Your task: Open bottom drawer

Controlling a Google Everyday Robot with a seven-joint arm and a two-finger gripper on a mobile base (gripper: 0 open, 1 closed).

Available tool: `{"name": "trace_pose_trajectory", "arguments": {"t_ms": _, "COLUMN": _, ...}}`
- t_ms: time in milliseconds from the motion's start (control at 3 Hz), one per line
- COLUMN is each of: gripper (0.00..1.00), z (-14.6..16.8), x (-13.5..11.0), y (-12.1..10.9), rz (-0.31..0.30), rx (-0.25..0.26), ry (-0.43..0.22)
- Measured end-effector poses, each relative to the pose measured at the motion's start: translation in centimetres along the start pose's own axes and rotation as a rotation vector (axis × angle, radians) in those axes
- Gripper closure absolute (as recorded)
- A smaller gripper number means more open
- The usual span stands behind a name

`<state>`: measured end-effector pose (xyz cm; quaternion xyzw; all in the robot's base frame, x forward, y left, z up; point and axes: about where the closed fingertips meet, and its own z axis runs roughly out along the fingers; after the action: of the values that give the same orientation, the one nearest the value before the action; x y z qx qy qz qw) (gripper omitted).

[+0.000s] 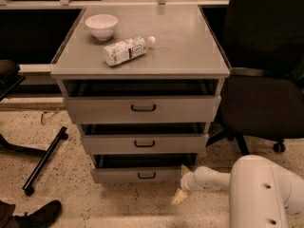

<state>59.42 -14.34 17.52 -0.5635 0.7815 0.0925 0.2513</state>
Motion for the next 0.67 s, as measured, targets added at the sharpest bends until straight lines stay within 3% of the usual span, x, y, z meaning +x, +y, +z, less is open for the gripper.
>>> {"name": "trace_pose_trajectory", "arguments": {"t_ms": 667, "gripper": 0.00, "z": 1.14, "x": -1.71, "y": -0.26, "rz": -0.057, "rx": -0.002, "ry": -0.021}}
